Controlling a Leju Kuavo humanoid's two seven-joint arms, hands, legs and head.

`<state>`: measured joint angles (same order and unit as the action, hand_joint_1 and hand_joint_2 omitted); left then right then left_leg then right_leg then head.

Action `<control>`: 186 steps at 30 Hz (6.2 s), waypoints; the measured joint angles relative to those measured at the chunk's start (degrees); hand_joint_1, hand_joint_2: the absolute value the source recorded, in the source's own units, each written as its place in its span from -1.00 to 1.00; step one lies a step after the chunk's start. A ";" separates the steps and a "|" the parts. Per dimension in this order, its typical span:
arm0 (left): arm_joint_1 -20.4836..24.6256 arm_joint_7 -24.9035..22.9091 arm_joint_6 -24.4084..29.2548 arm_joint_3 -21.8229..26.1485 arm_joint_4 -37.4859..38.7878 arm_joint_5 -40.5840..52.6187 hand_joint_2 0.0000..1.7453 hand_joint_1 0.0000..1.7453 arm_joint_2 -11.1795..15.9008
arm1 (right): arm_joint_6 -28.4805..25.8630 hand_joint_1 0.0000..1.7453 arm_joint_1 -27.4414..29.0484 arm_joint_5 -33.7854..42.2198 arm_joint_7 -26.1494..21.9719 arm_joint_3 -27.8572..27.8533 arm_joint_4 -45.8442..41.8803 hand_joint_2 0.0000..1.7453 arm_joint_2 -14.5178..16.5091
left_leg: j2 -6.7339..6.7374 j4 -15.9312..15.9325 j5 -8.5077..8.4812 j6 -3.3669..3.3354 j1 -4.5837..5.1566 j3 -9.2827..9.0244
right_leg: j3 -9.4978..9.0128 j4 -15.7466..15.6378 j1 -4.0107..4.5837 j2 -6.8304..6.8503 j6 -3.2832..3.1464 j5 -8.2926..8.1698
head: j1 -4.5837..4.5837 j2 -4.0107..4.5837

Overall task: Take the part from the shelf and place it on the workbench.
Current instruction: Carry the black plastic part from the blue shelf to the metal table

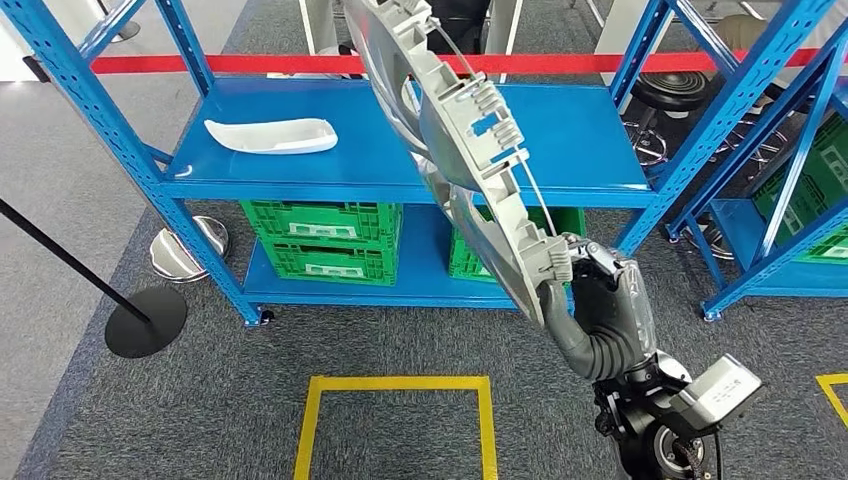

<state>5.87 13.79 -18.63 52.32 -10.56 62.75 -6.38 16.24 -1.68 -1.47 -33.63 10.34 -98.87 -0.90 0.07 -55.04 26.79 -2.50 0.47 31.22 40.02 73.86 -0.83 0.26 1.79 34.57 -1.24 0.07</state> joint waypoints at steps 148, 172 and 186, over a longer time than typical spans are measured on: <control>-0.86 -0.06 0.35 0.22 0.16 1.24 1.00 -1.00 0.21 | 4.95 1.00 -6.82 2.78 -0.36 -0.29 7.98 1.00 0.67 | -2.66 -1.64 2.83 1.73 -1.59 -0.76 | -4.56 -15.31 0.23 -5.37 -0.10 -8.65 | 0.43 0.01; -1.17 0.57 0.22 0.53 0.17 1.23 1.00 -1.00 0.36 | -1.73 1.00 -3.91 -3.69 0.42 -1.13 8.84 1.00 1.48 | -1.21 -8.81 4.33 3.17 -1.19 3.17 | -6.91 -16.59 0.39 -4.15 -2.65 -8.30 | 0.84 0.00; -1.66 0.34 0.28 0.57 0.18 1.50 1.00 -1.00 0.48 | -2.03 1.00 -2.22 -4.25 -0.32 -1.74 8.27 1.00 1.39 | 2.16 -1.75 2.52 0.84 -1.44 -0.21 | 2.49 1.44 0.23 -0.74 0.52 -1.05 | 1.79 0.00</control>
<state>4.21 14.12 -18.35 52.89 -10.38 64.25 -5.90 14.21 -3.90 -5.72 -33.94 8.60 -90.60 0.49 2.22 -56.79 29.31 -1.67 -0.97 31.02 42.52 75.30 -0.60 -0.48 2.31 33.52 0.55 0.07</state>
